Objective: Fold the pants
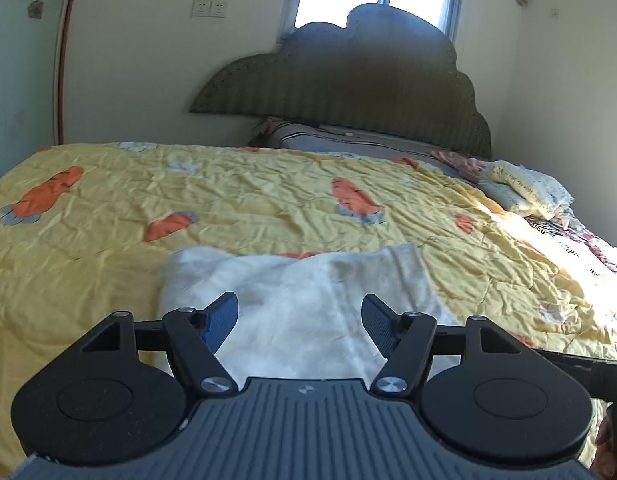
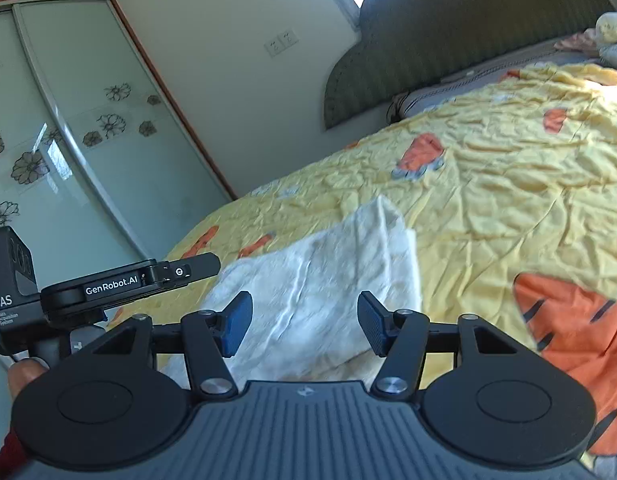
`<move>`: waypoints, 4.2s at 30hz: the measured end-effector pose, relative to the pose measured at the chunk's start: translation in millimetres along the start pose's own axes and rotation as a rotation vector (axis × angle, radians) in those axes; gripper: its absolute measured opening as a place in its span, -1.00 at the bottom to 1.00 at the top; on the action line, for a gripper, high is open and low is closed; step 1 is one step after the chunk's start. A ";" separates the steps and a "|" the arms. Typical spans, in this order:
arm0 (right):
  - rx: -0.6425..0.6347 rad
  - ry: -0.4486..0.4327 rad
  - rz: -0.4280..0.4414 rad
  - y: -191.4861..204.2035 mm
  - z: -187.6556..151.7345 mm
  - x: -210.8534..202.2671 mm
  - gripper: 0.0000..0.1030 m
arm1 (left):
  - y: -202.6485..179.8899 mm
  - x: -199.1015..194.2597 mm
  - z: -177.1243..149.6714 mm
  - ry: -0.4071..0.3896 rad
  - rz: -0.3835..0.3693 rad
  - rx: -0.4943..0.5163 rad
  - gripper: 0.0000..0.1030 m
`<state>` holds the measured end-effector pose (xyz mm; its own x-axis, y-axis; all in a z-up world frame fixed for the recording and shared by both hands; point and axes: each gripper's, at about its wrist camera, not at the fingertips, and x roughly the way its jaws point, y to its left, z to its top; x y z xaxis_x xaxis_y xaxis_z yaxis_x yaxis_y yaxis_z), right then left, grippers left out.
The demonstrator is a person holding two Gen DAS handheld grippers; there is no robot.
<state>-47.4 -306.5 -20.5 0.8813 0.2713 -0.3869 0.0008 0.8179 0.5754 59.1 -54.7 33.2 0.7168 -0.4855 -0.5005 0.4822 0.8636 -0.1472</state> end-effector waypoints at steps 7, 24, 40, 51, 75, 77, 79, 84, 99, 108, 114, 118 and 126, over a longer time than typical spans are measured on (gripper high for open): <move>0.058 0.059 -0.050 -13.5 -12.3 14.6 0.10 | 39.8 -36.2 -38.3 0.047 -0.017 0.077 0.40; 0.018 -0.134 -0.005 7.7 25.4 9.0 -0.85 | -17.9 -37.8 -70.7 -0.013 -0.033 0.467 0.43; 0.073 -0.049 -0.097 -16.5 1.3 5.7 -0.85 | -20.1 -18.4 -77.5 0.049 -0.073 0.470 -0.60; -0.086 0.019 -0.249 -11.4 -3.6 -12.7 -0.48 | -12.3 -31.8 -77.1 0.072 -0.121 0.510 -0.15; -0.406 0.102 -0.303 38.5 -22.3 27.2 -0.46 | -0.9 -11.5 -44.2 0.103 -0.058 0.235 0.22; -0.439 0.088 -0.269 48.0 -21.3 24.1 -0.42 | -5.1 -10.0 -48.4 0.130 -0.069 0.234 0.25; -0.471 0.121 -0.263 50.8 -24.7 30.1 -0.29 | -8.0 -11.8 -54.2 0.138 -0.108 0.220 0.26; -0.408 0.123 -0.259 36.0 -21.3 26.0 -0.23 | 5.5 -22.0 -47.9 0.077 -0.067 0.187 0.42; 0.038 0.201 -0.035 -77.1 29.3 72.6 0.35 | 142.4 64.3 -14.9 0.323 -0.213 -0.412 0.60; 0.137 0.237 0.134 -92.2 29.9 93.5 0.38 | 122.0 80.5 -15.5 0.336 -0.333 -0.335 0.61; 0.204 0.225 0.128 -105.1 31.4 106.1 -0.27 | 111.9 91.8 -14.3 0.311 -0.324 -0.304 0.45; 0.118 0.190 0.100 -85.5 31.1 97.1 -0.45 | 99.6 88.1 -13.3 0.297 -0.223 -0.175 -0.19; 0.016 0.104 0.105 -48.0 44.3 82.2 -0.59 | 88.9 61.3 -6.5 0.171 -0.132 -0.127 -0.64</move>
<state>45.9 -346.0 -48.0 0.8236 0.4062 -0.3959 -0.0800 0.7742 0.6278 142.6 -6.8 -16.1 0.5506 -0.5745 -0.6057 0.4913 0.8096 -0.3213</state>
